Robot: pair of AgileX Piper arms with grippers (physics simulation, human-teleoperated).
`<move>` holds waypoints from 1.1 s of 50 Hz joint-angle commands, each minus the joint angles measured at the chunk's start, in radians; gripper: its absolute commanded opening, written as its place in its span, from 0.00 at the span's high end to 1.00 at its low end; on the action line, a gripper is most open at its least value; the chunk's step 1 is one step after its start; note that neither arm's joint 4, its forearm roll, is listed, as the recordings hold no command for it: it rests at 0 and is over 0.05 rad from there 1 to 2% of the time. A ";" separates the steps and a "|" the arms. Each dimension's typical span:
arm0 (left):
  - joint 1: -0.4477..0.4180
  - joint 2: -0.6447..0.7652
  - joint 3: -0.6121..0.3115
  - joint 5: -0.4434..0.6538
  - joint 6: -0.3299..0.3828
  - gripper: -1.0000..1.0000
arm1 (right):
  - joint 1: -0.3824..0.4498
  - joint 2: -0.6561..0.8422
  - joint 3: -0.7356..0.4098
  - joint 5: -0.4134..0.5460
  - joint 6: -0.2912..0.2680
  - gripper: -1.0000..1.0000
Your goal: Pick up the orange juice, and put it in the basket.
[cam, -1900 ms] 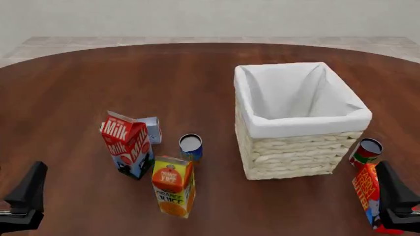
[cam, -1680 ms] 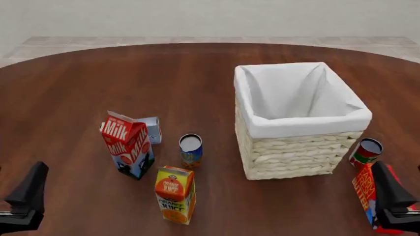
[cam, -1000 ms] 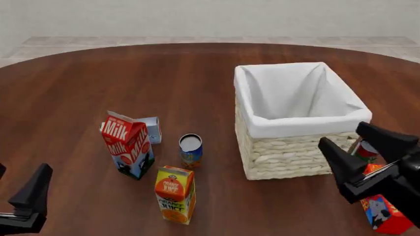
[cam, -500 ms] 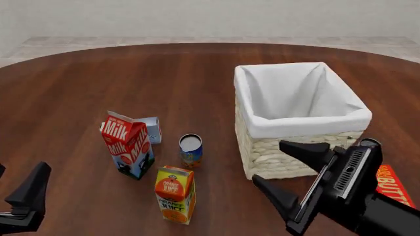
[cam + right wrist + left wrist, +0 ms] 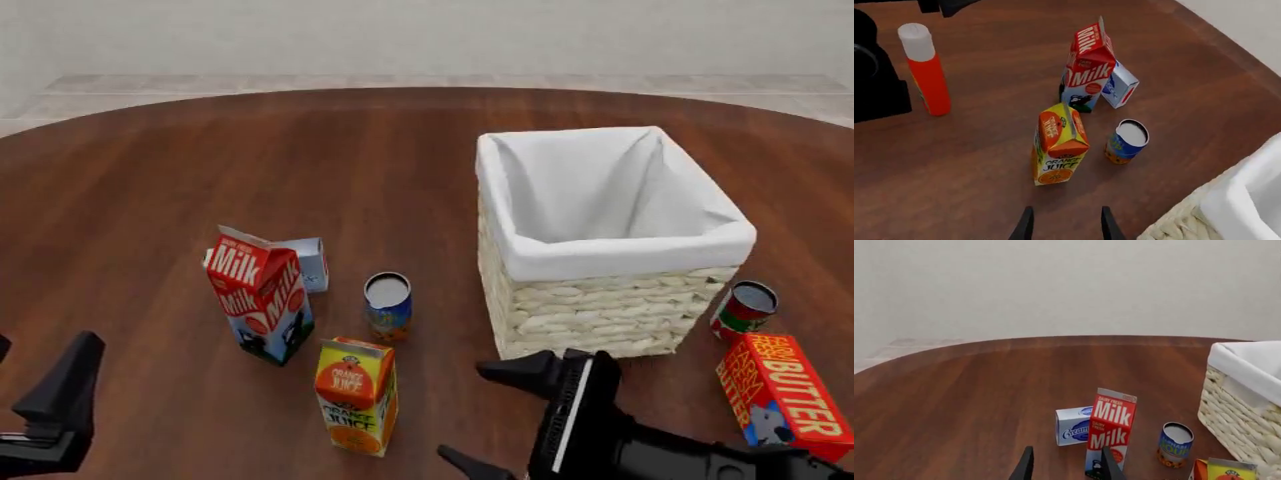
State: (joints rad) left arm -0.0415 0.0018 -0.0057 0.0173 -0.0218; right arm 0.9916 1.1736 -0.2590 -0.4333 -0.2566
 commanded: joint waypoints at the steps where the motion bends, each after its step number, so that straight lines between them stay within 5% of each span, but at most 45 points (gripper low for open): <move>1: -0.010 -0.001 0.005 -0.003 0.015 0.00 | -0.012 0.144 -0.026 -0.077 -0.057 0.00; 23: -0.013 0.000 0.006 0.007 0.016 0.00 | 0.060 0.252 -0.063 -0.087 0.025 0.00; 55: -0.028 0.008 0.005 0.018 0.018 0.00 | 0.035 0.424 -0.164 -0.115 0.000 0.00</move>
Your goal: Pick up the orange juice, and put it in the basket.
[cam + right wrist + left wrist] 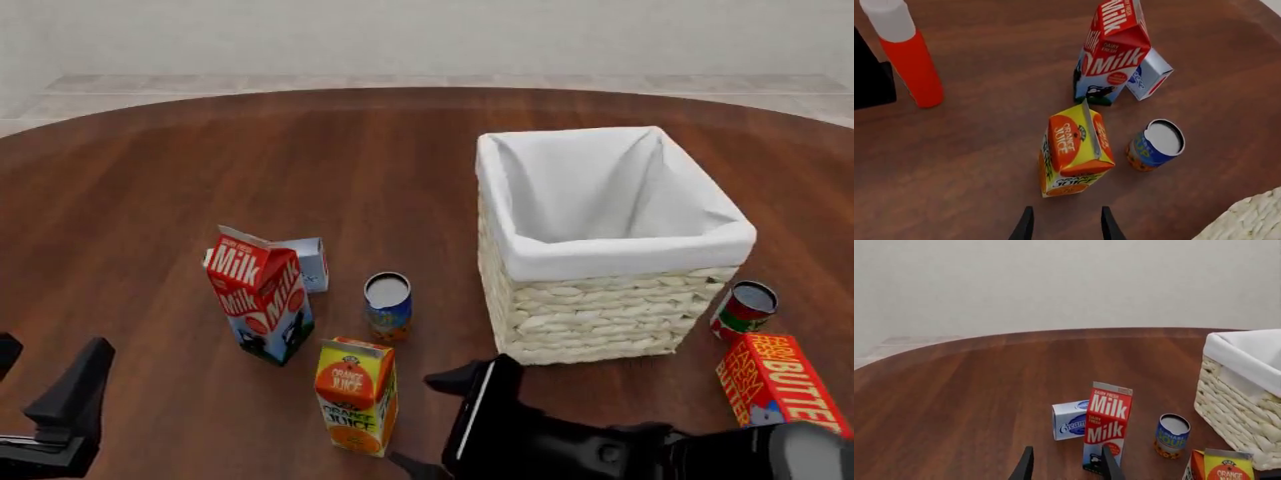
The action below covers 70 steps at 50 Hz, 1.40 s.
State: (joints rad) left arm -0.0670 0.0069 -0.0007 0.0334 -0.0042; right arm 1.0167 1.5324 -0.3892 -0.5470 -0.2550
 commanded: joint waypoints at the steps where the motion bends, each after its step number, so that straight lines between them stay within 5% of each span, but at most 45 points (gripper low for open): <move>1: -0.003 0.004 0.000 0.002 0.001 0.00 | 0.009 0.069 -0.038 0.001 -0.004 0.00; 23: -0.012 0.002 0.001 0.011 -0.002 0.00 | -0.035 0.104 -0.123 0.032 -0.015 0.00; 43: -0.019 0.018 0.000 0.003 0.003 0.00 | 0.015 0.118 -0.114 0.020 0.024 0.00; 70: -0.029 0.033 0.000 -0.006 0.006 0.00 | -0.034 0.176 -0.186 0.038 -0.009 0.00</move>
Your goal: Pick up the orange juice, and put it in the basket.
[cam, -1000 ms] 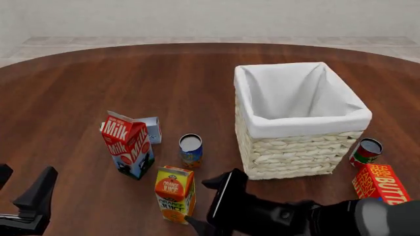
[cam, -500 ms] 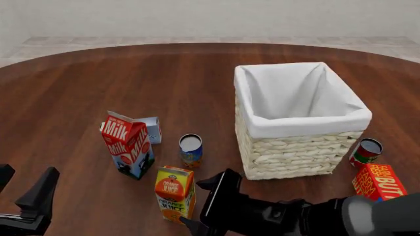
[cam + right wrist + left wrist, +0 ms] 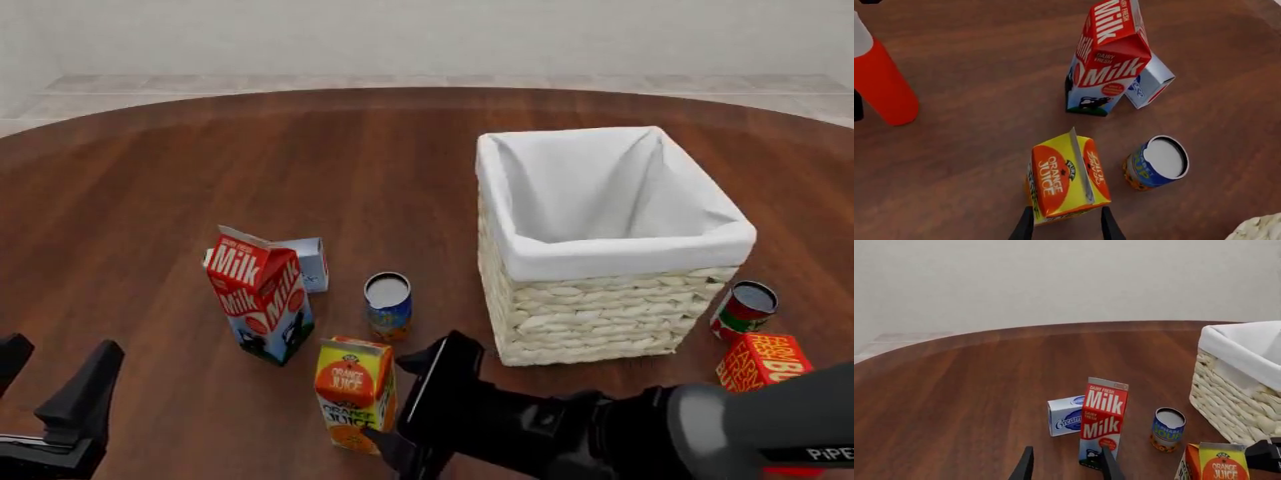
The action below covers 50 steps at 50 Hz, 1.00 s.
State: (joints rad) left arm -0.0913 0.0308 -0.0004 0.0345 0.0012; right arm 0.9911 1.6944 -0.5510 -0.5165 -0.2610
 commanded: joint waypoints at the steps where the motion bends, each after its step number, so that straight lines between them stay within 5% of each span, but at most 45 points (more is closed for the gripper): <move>1: -0.005 0.006 0.000 -0.004 0.001 0.00 | 0.000 0.012 -0.020 0.005 0.004 0.00; 50: -0.021 0.012 0.000 -0.006 -0.001 0.00 | -0.009 0.059 -0.080 0.046 -0.020 0.00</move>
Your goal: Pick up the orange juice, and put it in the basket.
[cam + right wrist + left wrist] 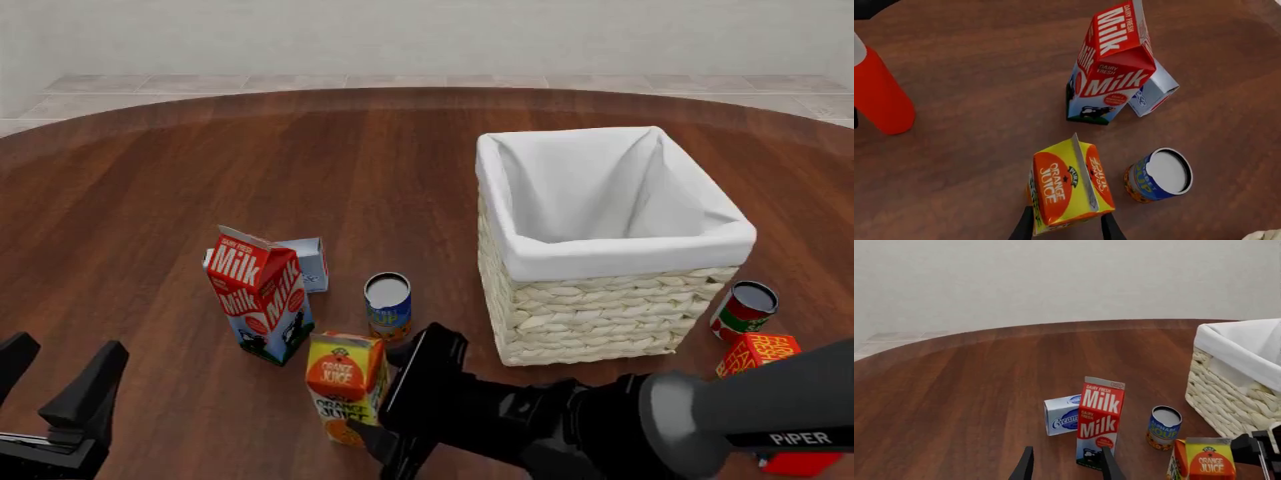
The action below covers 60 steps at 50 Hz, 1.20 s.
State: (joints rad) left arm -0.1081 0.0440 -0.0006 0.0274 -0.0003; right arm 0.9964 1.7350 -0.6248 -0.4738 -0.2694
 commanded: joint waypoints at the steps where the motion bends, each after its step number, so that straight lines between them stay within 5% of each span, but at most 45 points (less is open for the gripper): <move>1: -0.004 -0.001 0.000 0.001 0.001 0.00 | -0.015 0.018 -0.006 0.004 -0.012 0.00; 8: -0.002 0.008 0.000 -0.006 0.002 0.00 | -0.015 0.018 -0.006 0.004 -0.012 0.00; 9: -0.003 0.008 0.000 -0.005 0.001 0.00 | -0.015 0.018 -0.006 0.004 -0.012 1.00; 22: -0.004 0.008 0.000 -0.006 0.001 0.00 | -0.015 0.018 -0.006 0.004 -0.012 1.00; 23: -0.004 0.010 0.000 -0.009 0.000 0.00 | 0.000 -0.058 0.049 -0.071 -0.014 1.00; 34: -0.006 0.005 0.000 -0.005 0.000 0.00 | -0.015 -0.184 0.116 -0.105 -0.007 1.00; 60: -0.010 -0.021 0.000 0.014 -0.003 0.00 | -0.008 -0.527 0.197 -0.017 -0.016 1.00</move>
State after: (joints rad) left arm -0.1166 0.0328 -0.0003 0.0348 -0.0015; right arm 0.9807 1.3350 -0.4490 -0.5128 -0.2982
